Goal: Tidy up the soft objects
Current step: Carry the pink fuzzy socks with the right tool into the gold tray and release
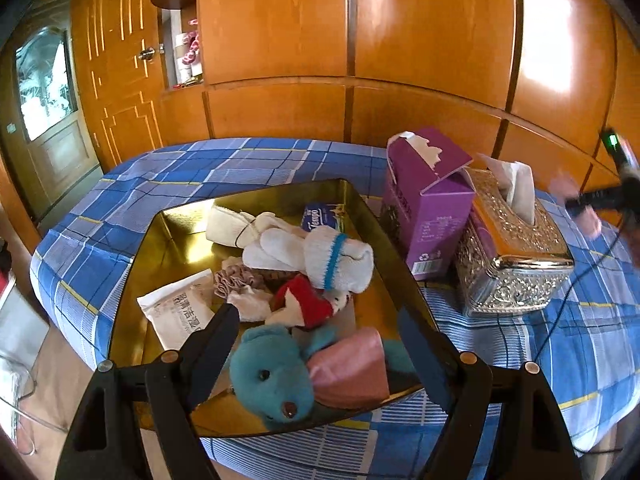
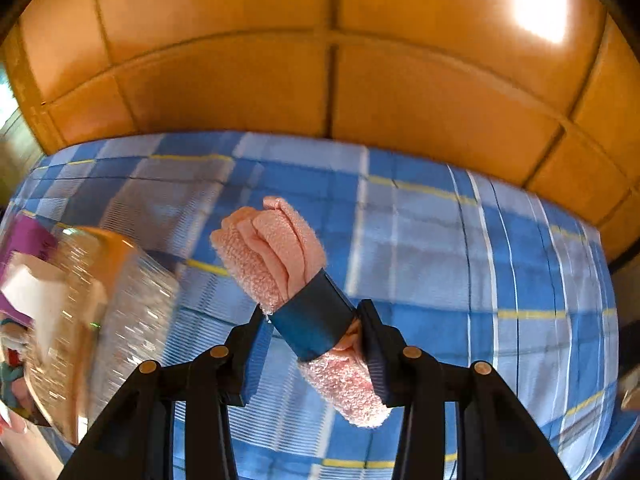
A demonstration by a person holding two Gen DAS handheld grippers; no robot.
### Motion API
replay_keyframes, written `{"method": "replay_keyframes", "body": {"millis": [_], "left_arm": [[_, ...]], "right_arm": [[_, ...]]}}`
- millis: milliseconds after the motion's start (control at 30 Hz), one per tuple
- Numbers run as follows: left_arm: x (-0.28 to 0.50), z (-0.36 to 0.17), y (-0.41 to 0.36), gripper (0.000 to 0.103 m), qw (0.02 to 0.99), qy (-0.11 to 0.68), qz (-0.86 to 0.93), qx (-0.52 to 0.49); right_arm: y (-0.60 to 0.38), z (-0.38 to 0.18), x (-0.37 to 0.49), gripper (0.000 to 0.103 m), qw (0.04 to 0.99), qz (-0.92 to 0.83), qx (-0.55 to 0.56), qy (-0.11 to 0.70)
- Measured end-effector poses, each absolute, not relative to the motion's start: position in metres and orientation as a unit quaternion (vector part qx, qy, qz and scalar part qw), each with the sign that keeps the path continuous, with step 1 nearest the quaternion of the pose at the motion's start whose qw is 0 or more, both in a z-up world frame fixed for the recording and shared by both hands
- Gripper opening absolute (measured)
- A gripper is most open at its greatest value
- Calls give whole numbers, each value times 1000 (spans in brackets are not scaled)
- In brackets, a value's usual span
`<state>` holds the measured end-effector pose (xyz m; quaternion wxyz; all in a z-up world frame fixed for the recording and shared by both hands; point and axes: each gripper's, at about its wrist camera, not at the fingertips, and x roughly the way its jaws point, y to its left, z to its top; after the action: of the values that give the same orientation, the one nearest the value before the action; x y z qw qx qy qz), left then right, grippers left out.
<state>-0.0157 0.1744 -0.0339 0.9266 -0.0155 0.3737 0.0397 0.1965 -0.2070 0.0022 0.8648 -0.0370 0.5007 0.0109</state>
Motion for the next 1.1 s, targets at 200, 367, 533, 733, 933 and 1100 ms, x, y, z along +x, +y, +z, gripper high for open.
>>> {"method": "replay_keyframes", "body": {"millis": [200, 367, 533, 733, 933, 1100], "left_arm": [[-18, -34, 168, 82, 928, 372, 35, -6], [-20, -33, 169, 82, 928, 370, 36, -5], [-21, -33, 173, 82, 928, 370, 40, -4], [-25, -31, 181, 82, 929, 366, 51, -4], [-30, -29, 196, 82, 929, 363, 69, -8], [-34, -22, 234, 82, 928, 349, 122, -39]], "right_arm": [[-148, 42, 209, 43, 877, 72, -68, 470], [-88, 73, 202, 43, 882, 153, -84, 438], [-28, 93, 179, 43, 875, 240, -105, 407], [34, 93, 143, 43, 852, 327, -126, 390], [74, 74, 110, 43, 819, 398, -140, 388], [92, 50, 97, 43, 796, 420, -137, 414]]}}
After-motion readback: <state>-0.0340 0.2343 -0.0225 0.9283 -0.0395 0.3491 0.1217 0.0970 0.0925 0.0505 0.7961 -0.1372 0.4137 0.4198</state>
